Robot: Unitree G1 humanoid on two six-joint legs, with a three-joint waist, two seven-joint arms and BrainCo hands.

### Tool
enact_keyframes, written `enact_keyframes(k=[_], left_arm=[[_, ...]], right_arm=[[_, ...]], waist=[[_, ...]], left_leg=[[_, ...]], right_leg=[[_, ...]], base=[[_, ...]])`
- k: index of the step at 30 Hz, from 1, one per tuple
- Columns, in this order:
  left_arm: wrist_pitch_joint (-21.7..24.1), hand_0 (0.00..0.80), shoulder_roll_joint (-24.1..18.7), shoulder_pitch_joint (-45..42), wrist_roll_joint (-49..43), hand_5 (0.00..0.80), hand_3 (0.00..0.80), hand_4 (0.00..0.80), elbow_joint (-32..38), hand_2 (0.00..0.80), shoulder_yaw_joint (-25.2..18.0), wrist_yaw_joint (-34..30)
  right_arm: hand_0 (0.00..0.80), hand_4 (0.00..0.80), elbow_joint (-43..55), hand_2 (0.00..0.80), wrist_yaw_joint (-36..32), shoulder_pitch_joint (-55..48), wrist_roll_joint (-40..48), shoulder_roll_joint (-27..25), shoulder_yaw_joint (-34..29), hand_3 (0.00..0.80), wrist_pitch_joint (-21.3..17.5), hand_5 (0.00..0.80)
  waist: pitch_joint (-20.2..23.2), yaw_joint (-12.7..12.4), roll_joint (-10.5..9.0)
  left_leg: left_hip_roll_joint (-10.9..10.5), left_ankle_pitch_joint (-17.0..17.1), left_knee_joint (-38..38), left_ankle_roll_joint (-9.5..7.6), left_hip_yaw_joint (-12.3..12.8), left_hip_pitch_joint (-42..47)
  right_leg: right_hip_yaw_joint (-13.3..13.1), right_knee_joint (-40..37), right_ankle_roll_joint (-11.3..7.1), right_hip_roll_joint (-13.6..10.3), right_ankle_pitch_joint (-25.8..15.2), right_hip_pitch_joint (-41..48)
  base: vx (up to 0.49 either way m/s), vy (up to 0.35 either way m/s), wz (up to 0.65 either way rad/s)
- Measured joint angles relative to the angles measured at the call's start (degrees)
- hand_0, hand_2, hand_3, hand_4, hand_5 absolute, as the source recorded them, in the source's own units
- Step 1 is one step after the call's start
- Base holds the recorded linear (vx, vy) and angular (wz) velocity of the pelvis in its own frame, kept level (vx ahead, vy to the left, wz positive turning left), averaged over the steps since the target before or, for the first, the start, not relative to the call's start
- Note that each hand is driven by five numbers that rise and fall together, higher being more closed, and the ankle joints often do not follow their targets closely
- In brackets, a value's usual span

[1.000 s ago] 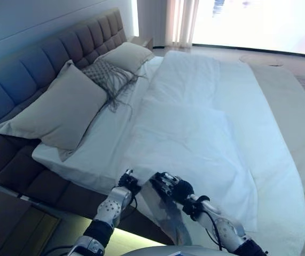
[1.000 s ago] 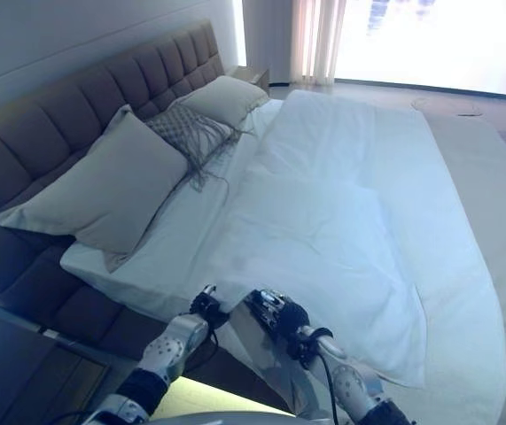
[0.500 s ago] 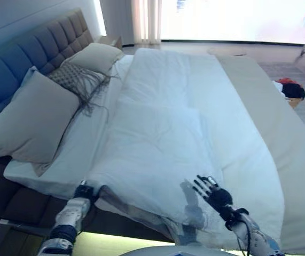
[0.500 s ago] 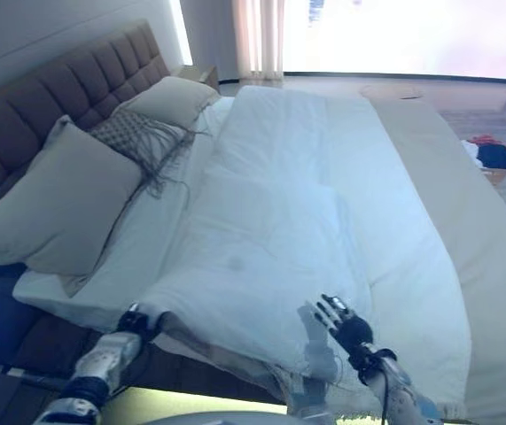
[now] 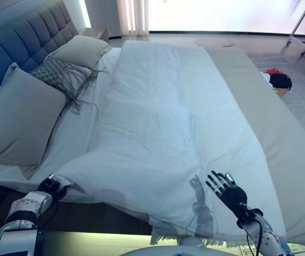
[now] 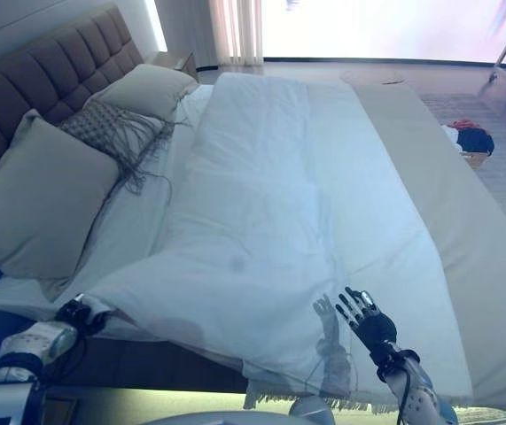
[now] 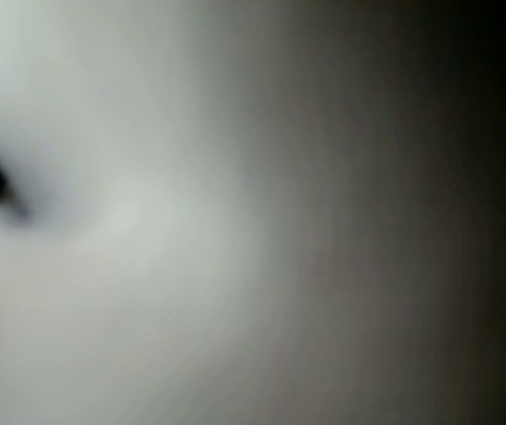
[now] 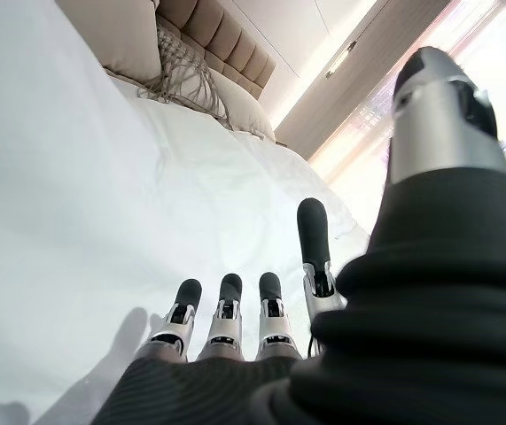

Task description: Make the bed neatly

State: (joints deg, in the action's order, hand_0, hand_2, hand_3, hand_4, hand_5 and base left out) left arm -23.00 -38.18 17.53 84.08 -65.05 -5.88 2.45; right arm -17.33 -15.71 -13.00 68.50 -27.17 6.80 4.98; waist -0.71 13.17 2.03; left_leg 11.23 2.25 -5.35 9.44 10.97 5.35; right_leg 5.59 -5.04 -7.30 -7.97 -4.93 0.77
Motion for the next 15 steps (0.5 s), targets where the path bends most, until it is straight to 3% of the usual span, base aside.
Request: enact_keyframes(k=[2, 5, 10, 15], left_arm=[[-0.21, 0.800, 0.06, -0.43, 0.05, 0.800, 0.800, 0.800, 0.67, 0.800, 0.00, -1.92], [1.38, 0.800, 2.38, -5.74, 1.25, 0.800, 0.800, 0.800, 9.36, 0.800, -0.28, -4.97], [10.05, 0.800, 13.43, -15.18, 2.29, 0.800, 0.800, 0.800, 21.14, 0.800, -0.38, -9.05], [12.04, 0.800, 20.68, -20.33, 2.20, 0.800, 0.800, 0.800, 26.67, 0.800, -0.37, -11.05]], right_arm=[[0.000, 0.000, -0.01, 0.000, -0.13, -0.41, -0.44, 0.66, 0.22, 0.000, -0.17, 0.000], [0.000, 0.000, -0.39, 0.000, -0.68, -2.22, -1.51, 2.71, 0.19, 0.000, -1.92, 0.000], [0.000, 0.000, -0.73, 0.000, -1.04, -5.57, -2.36, 4.17, -0.21, 0.000, -2.56, 0.000], [0.000, 0.000, -0.12, 0.000, -0.83, -6.02, -2.63, 5.29, -3.61, 0.000, -3.59, 0.000]], waist=[[-0.37, -0.12, -0.23], [-1.27, -0.76, -0.72], [-3.20, -3.93, -1.13], [-6.32, -6.51, -1.86]], left_leg=[[-0.08, -0.01, 0.00, 0.01, -0.03, 0.04], [-0.48, -0.04, 0.03, 0.02, -0.13, 0.14], [-1.88, -0.35, 0.48, -0.24, -0.92, 0.99], [-3.96, -1.92, 2.58, -1.39, -1.65, 1.49]], right_leg=[[-0.02, 0.02, -0.04, -0.04, -0.01, 0.06], [-0.12, 0.08, -0.33, -0.42, 0.00, 0.20], [-0.27, 0.23, -1.06, -1.83, 0.24, 1.12], [-1.46, 1.81, -2.07, -4.00, 0.37, 1.00]], base=[[0.043, 0.075, 0.01], [0.028, 0.084, 0.00], [-0.010, 0.083, 0.04], [-0.029, 0.091, -0.08]])
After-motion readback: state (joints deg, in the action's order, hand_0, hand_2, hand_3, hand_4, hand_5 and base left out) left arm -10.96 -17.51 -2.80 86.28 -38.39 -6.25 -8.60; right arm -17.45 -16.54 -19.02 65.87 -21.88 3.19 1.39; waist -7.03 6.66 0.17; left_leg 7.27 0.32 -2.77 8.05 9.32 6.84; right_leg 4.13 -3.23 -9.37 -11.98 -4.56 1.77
